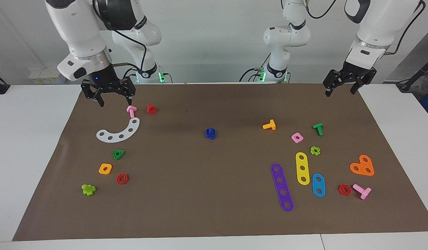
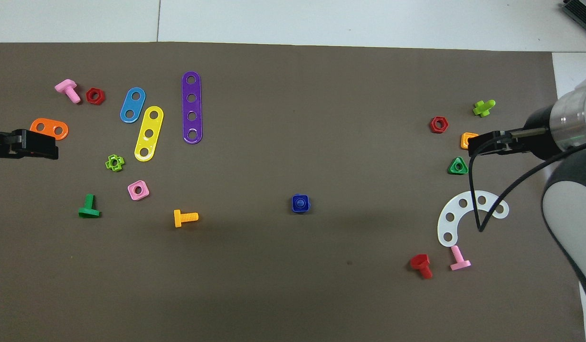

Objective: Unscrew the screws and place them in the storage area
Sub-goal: 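Move the left gripper toward the blue square nut in the middle, then lower the left gripper onto the blue square nut and grasp it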

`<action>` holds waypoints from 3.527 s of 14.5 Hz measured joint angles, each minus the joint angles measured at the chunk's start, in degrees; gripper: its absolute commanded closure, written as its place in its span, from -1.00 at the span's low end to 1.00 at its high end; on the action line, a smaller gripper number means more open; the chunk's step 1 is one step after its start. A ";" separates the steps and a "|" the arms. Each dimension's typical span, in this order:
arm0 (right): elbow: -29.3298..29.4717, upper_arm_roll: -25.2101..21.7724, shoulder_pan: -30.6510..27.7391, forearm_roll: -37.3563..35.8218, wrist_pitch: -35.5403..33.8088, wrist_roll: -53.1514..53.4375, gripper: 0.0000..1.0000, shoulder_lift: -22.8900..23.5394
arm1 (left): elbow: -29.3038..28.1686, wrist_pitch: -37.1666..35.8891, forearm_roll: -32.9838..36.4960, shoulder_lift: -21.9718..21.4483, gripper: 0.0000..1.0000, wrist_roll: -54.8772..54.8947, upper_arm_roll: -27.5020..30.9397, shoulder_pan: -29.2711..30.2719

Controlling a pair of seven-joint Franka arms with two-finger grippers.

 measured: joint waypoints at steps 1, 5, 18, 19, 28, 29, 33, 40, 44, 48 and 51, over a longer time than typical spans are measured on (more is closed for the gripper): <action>-0.01 0.00 0.00 0.00 0.00 0.00 -1.00 0.00 | -0.04 -0.15 0.00 -0.01 -1.00 0.54 -0.01 0.02; -0.01 0.00 0.00 0.00 0.00 0.00 -1.00 0.00 | -0.81 -0.90 -0.01 -0.24 -1.00 4.18 -0.02 0.26; -0.05 0.04 0.02 0.00 -0.01 0.00 -1.00 0.00 | -10.64 18.79 -5.48 4.21 -1.00 -17.20 -2.25 -21.72; -0.05 0.04 0.02 0.00 -0.01 0.00 -1.00 0.00 | -10.72 22.33 -5.48 6.40 -1.00 -19.76 -2.25 -23.60; -0.08 0.04 0.00 0.00 -0.25 0.00 -1.00 0.00 | -9.73 41.25 -6.33 24.23 -0.94 -27.47 -2.11 -35.06; -0.08 0.04 -0.01 0.00 -0.25 0.00 -1.00 0.00 | -9.69 41.92 -6.19 25.40 -0.91 -27.33 -2.13 -35.44; -0.08 0.04 0.00 0.00 -0.18 0.00 -1.00 0.00 | -9.66 42.15 -5.61 27.03 -0.78 -27.23 -2.12 -38.37; -0.08 0.04 0.01 0.00 0.18 0.07 -1.00 0.00 | -10.62 41.98 -4.49 27.08 -0.67 -22.06 -1.56 -38.73; -0.08 0.04 0.01 0.00 0.18 0.07 -1.00 0.00 | -11.46 41.98 -4.47 27.09 -0.61 -19.61 -1.27 -38.70; -0.08 0.04 0.01 0.00 0.18 0.07 -1.00 0.00 | -11.96 42.00 -4.45 27.09 -0.32 -19.11 -1.54 -38.80; -0.08 0.04 0.01 0.00 0.18 0.07 -1.00 0.00 | -11.99 41.97 -4.43 27.09 0.11 -19.02 -1.70 -38.84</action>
